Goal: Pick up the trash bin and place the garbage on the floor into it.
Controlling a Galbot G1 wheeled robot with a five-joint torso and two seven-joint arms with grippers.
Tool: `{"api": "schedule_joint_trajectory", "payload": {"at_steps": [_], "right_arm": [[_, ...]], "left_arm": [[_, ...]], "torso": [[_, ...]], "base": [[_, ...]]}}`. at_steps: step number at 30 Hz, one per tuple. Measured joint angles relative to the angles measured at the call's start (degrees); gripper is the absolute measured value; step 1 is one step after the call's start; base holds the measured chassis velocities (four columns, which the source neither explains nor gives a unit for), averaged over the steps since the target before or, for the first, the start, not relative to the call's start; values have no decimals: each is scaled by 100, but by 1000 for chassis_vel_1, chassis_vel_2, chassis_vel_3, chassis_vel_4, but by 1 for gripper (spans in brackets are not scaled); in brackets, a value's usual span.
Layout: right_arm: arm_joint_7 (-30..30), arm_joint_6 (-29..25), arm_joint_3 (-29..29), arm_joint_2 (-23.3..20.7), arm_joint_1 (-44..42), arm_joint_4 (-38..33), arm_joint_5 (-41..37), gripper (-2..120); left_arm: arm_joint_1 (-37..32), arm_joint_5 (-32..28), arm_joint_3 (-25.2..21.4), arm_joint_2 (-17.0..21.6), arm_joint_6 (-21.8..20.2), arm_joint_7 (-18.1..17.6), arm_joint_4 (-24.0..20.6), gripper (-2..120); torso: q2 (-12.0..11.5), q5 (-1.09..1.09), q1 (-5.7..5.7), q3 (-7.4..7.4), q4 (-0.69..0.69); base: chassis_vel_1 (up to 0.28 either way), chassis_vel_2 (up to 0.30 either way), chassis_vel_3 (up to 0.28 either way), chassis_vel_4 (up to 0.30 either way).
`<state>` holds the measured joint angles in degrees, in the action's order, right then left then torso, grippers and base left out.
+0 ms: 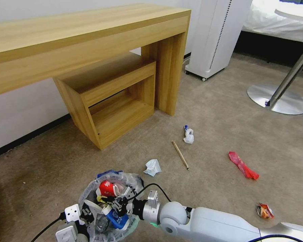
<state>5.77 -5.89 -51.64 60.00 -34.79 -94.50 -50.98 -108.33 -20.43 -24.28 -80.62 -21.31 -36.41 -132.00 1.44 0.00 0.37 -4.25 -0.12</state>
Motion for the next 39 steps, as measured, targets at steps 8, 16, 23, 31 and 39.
{"api": "schedule_joint_trajectory", "payload": {"at_steps": [8,16,23,31,39], "right_arm": [[-90,-96,-117,19,-29,68,141,0],[385,66,-46,-90,43,-117,123,16],[395,184,36,-65,31,-185,65,44],[299,115,102,-9,87,-165,96,73],[176,58,218,34,199,-214,93,99]], "left_arm": [[16,9,19,-71,11,-16,44,0],[26,0,-5,-61,16,-53,72,0],[11,36,1,-105,22,-58,97,0],[12,103,32,-151,23,-51,135,0],[2,161,65,-182,24,-36,167,0]], "torso": [[0,1,0,0,0],[0,0,0,0,0],[0,0,0,0,0],[0,0,0,0,0],[0,0,0,0,0]], "base": [[0,0,0,0],[0,0,0,0],[0,0,0,0],[0,0,0,0],[0,0,0,0]]}}
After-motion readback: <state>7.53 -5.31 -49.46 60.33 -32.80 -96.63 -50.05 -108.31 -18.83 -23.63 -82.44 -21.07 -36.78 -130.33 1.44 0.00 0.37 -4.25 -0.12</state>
